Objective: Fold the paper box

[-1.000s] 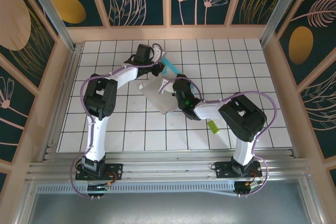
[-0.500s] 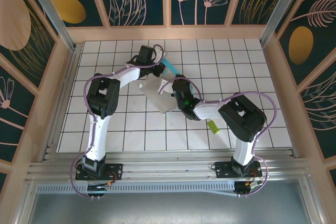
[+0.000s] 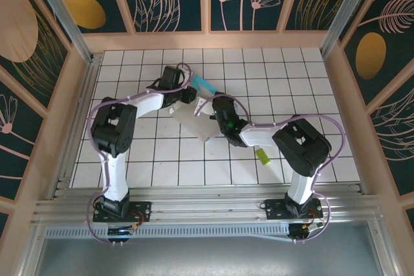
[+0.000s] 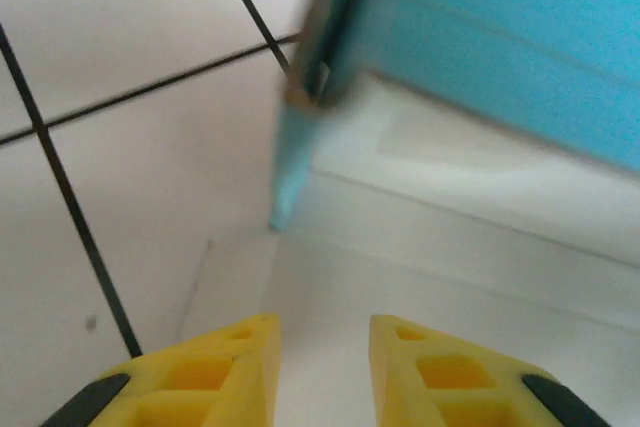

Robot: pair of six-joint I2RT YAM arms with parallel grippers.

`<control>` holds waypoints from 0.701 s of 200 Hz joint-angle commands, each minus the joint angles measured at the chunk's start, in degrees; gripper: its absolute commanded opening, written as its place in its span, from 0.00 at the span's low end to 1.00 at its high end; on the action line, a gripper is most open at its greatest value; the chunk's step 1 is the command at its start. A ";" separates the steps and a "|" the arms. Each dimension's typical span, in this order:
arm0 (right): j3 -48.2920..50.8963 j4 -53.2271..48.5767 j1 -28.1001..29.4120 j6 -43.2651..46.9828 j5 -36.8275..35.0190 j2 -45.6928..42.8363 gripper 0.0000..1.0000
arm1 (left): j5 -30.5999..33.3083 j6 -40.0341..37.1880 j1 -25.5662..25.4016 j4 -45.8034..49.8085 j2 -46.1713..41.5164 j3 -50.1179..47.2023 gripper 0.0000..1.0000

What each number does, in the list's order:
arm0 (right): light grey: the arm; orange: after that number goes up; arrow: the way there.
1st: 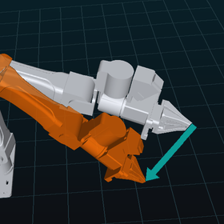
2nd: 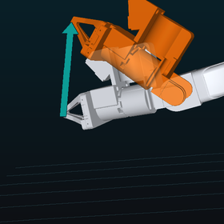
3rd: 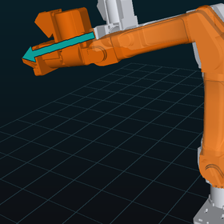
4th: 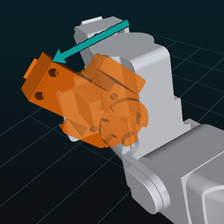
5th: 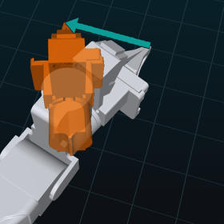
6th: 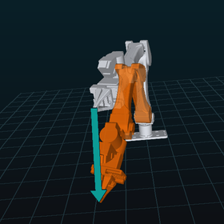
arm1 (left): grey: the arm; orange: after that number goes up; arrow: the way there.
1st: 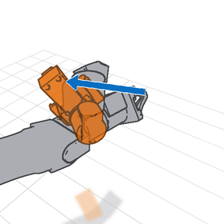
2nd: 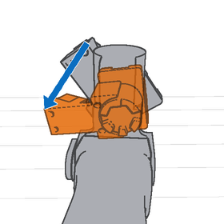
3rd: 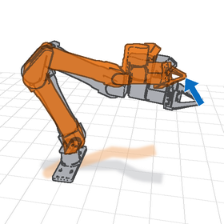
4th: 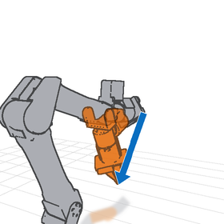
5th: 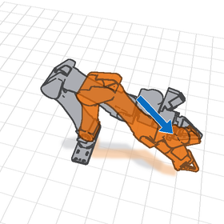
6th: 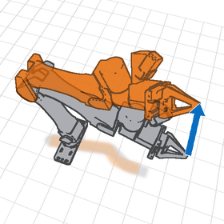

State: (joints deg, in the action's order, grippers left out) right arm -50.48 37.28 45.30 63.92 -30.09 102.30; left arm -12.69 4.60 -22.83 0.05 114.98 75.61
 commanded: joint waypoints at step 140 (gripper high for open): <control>-4.82 -18.25 -6.29 -0.35 18.51 -4.65 0.13 | -5.60 -4.11 0.74 1.70 -7.93 -1.51 0.47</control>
State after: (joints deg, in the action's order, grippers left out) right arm -53.67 26.46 41.23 62.70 -17.39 99.13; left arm -15.46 0.23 -22.39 1.56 111.13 75.13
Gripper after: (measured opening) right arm 0.132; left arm 0.437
